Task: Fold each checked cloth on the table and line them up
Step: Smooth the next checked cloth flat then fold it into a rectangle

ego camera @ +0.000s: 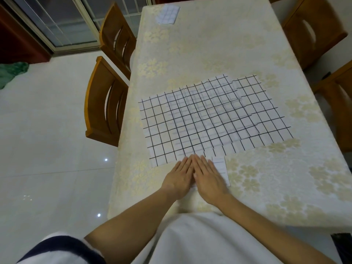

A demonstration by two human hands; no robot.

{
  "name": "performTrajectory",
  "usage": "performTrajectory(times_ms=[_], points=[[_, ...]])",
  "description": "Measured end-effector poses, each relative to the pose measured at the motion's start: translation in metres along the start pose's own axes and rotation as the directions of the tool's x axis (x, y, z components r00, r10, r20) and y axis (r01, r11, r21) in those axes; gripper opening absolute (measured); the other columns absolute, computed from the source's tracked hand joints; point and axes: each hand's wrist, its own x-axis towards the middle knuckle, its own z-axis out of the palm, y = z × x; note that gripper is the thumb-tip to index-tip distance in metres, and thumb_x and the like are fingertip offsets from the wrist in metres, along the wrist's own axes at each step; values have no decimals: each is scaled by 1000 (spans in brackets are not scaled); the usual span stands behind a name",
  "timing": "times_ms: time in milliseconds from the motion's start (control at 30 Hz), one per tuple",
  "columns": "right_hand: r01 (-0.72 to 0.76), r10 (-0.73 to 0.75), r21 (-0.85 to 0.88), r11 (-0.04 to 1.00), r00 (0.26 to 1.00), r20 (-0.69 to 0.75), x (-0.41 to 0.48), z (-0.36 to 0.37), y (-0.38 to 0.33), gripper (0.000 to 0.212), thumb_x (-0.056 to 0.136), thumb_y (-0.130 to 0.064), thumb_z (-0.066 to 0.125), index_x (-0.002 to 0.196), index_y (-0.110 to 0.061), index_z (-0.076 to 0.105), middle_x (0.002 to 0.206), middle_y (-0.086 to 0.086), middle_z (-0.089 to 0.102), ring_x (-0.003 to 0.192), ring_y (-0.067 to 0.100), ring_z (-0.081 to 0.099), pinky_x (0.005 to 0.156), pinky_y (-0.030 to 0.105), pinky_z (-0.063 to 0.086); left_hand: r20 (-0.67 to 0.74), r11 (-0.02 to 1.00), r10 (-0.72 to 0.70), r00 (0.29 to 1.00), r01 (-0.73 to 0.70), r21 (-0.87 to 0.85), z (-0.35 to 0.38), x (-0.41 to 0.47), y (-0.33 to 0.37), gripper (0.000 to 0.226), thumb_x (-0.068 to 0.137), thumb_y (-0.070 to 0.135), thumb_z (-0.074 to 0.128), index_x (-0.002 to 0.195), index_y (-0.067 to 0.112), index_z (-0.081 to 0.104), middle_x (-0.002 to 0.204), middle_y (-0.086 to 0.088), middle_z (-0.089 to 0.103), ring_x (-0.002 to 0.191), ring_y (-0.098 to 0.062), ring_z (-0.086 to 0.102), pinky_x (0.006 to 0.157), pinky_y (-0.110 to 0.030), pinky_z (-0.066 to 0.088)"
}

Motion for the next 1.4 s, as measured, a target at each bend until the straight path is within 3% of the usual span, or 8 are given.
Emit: performTrajectory(times_ms=[233, 500, 600, 700, 900, 1200, 1333, 1400], points=[[-110, 110, -67, 992, 994, 1, -21, -1, 36, 67, 104, -49, 15, 158, -12, -1, 166, 3, -5, 153, 24, -9, 123, 49, 10, 88, 974, -71, 994, 50, 221, 1, -21, -30, 81, 101, 66, 5, 152, 14, -30, 159, -2, -37, 149, -19, -30, 126, -44, -8], [-214, 213, -37, 976, 976, -38, -26, -9, 42, 66, 103, -47, 9, 158, -11, 3, 166, 6, -1, 153, 29, -6, 122, 52, 13, 60, 988, -74, 995, 65, 142, -5, -35, -40, 81, 102, 63, 11, 155, 14, -24, 161, -1, -31, 149, -20, -28, 125, -41, -11], [-116, 120, 41, 992, 988, -97, -11, -21, 14, 60, 104, -34, 16, 157, -7, 9, 166, 8, 3, 153, 26, -2, 123, 46, 12, -39, 1000, 6, 999, -5, 31, -6, -32, -31, 74, 101, 58, 5, 159, 15, -14, 165, 0, -21, 152, -16, -21, 124, -32, -13], [-15, 18, 44, 999, 998, -59, 2, -11, -8, 59, 101, -26, 8, 156, -5, 14, 165, 11, 7, 153, 26, 3, 121, 46, 12, -28, 996, 95, 995, -94, 8, -5, -17, -12, 66, 105, 46, 14, 158, 15, -10, 167, -3, -10, 153, -17, -14, 127, -35, -4], [-40, 41, -54, 998, 999, 24, -10, 5, 12, 69, 104, -52, 19, 158, -11, 7, 166, 4, 2, 153, 22, -2, 123, 49, 12, 58, 1000, 11, 998, -12, 16, 0, -11, -8, 74, 108, 43, 30, 158, 16, -17, 163, 3, -25, 153, -14, -19, 127, -36, -4], [-220, 220, 3, 975, 975, 5, -29, 1, 51, 75, 101, -61, 11, 158, -15, -5, 166, 1, -8, 152, 22, -11, 123, 48, 6, 133, 989, -123, 983, 111, 95, 0, -35, -38, 83, 100, 62, 24, 153, 27, -30, 159, 5, -37, 146, -27, -35, 123, -45, -16], [-271, 275, 88, 959, 961, -39, -31, -2, 57, 78, 101, -62, 14, 157, -8, 6, 166, 8, 0, 153, 23, -6, 123, 46, 8, 101, 989, -130, 986, 121, 84, -3, -35, -41, 87, 97, 68, 32, 155, 34, -24, 160, 3, -35, 145, -28, -37, 123, -48, -16], [-282, 300, 154, 947, 948, -110, -24, -6, 58, 75, 102, -57, 24, 155, -5, 22, 164, 13, 15, 153, 25, 4, 123, 47, 13, 64, 993, -118, 991, 118, 6, -7, -33, -45, 90, 93, 72, 41, 159, 37, -8, 163, 4, -29, 148, -26, -33, 123, -46, -16]])
